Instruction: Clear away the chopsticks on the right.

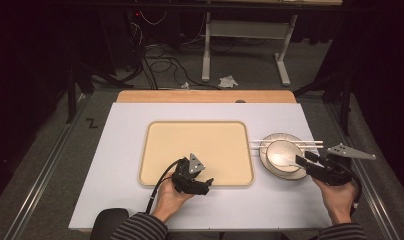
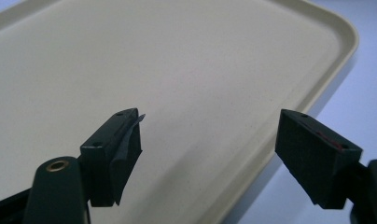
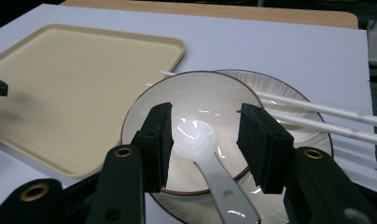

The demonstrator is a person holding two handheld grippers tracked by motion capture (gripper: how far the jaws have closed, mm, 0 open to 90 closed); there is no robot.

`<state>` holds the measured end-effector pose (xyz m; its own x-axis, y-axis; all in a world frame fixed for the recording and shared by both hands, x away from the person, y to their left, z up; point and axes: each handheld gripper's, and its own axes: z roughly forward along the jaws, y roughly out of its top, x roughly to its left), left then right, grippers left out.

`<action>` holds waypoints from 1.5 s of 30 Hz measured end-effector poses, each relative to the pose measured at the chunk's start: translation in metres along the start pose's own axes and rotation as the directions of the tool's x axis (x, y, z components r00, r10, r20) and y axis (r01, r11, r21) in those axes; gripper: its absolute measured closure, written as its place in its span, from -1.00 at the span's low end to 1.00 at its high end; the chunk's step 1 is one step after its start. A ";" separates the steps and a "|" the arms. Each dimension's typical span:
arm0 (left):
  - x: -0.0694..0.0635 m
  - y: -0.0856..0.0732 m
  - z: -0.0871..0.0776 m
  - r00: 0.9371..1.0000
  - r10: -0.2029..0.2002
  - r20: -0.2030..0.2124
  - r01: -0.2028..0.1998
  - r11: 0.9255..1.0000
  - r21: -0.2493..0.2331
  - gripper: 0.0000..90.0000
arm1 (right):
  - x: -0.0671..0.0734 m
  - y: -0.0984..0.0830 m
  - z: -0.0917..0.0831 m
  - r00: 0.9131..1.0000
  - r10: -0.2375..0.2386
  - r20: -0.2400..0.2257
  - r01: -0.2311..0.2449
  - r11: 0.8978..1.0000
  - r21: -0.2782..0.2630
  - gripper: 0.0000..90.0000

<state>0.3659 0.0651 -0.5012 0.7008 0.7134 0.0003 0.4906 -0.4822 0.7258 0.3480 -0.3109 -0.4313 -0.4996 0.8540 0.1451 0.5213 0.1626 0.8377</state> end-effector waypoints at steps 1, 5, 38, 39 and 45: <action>0.000 0.000 0.000 1.000 0.001 -0.001 -0.001 1.000 -0.003 -0.48 | -0.005 0.001 -0.003 1.000 -0.004 0.016 0.004 1.000 0.000 0.27; -0.002 0.000 -0.001 1.000 0.023 -0.009 -0.023 0.999 -0.023 -0.45 | -0.010 0.002 -0.004 0.999 -0.015 0.046 0.015 1.000 0.018 0.28; 0.001 -0.031 -0.038 0.988 -0.126 -0.088 0.122 0.992 -0.045 -0.47 | -0.101 0.035 0.032 0.989 -0.038 0.144 0.016 0.989 0.147 0.46; 0.001 -0.032 -0.040 0.987 -0.132 -0.092 0.128 0.991 -0.050 -0.48 | -0.102 0.036 0.035 0.989 -0.043 0.145 0.019 0.987 0.160 0.46; 0.002 -0.038 -0.046 0.982 -0.154 -0.112 0.149 0.987 -0.055 -0.48 | -0.108 0.040 0.049 0.988 -0.061 0.144 0.034 0.982 0.187 0.40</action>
<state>0.3248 0.1086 -0.4973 0.5541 0.8317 -0.0347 0.5604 -0.3419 0.7543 0.4571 -0.3726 -0.4392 -0.4254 0.9048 0.0158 0.6244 0.2808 0.7289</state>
